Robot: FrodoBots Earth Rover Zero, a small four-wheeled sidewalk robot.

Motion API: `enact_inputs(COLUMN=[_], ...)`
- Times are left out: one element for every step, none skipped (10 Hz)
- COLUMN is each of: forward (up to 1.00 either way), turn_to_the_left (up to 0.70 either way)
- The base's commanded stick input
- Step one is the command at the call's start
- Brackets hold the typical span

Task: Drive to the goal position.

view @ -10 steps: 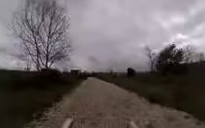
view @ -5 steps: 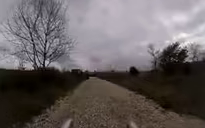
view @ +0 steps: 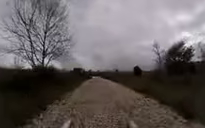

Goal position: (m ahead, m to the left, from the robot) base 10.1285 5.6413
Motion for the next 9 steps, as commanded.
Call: enact_inputs(forward=[0.70,0.70,0.70,0.70,0.70,0.70,0.70,0.70,0.70], turn_to_the_left=[0.00,0.00,0.00,0.00,0.00,0.00,0.00,-0.31,-0.35])
